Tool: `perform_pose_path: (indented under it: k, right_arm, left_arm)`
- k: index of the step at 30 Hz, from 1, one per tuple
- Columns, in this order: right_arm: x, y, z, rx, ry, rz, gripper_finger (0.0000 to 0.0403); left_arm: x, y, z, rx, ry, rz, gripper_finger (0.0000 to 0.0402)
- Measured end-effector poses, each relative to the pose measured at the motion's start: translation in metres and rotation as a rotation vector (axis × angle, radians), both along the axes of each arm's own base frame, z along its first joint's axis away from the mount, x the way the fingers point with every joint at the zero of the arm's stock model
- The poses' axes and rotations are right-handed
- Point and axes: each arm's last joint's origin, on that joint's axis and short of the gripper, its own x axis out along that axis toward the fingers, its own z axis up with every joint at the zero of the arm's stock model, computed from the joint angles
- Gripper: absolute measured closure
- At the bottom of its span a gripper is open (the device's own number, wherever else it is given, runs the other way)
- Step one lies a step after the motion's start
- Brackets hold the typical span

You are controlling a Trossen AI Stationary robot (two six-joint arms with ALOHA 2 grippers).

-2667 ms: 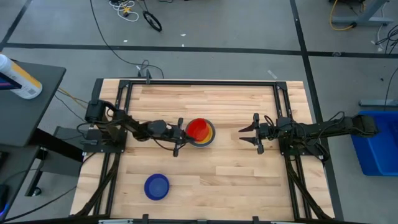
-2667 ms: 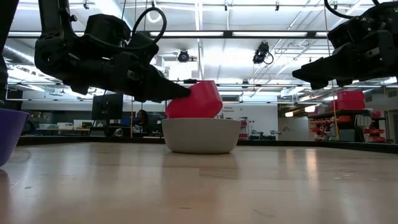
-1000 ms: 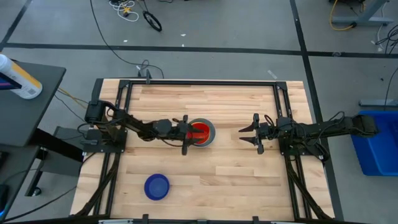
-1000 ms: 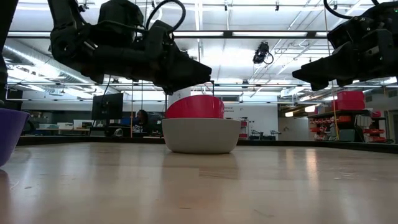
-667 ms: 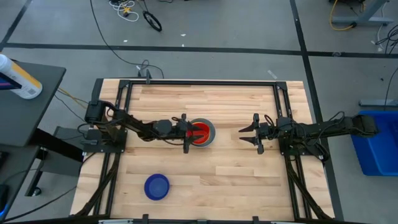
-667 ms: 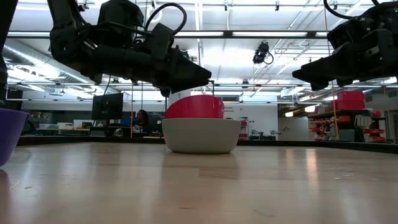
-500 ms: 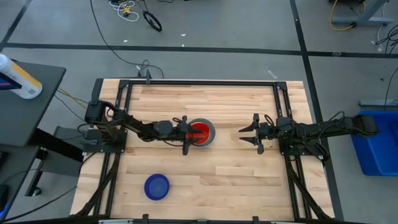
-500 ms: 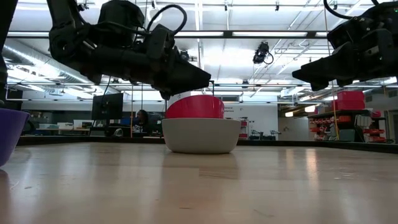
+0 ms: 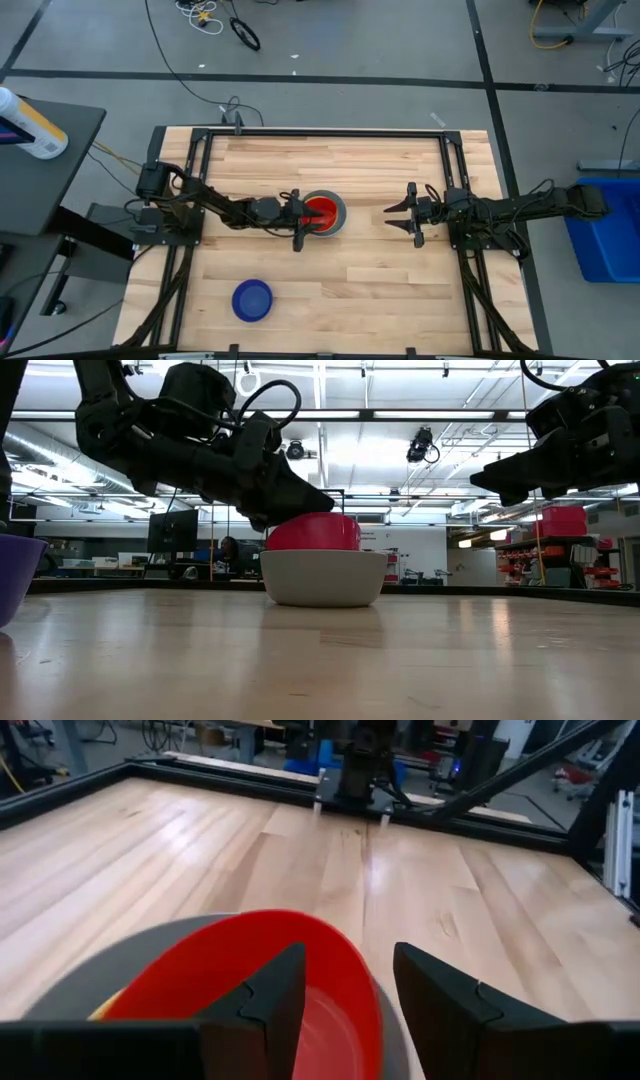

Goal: Nest bowls inside each other
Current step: Stack the red bowl on the yellow bowl

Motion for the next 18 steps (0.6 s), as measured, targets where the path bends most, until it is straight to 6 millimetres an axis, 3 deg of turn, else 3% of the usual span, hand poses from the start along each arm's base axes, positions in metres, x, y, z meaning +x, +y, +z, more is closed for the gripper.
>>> perform_pose_path:
  k: [11,18]
  right_arm:
    - [0.000,0.000,0.000,0.002,-0.001,0.000,0.0242]
    - [0.000,0.000,0.000,0.003,-0.003,0.000,0.0235]
  left_arm:
    - [0.012,-0.005,-0.033,-0.072,-0.037,-0.037,0.0239]
    - [0.016,-0.007,-0.021,-0.042,-0.086,-0.088,0.0239]
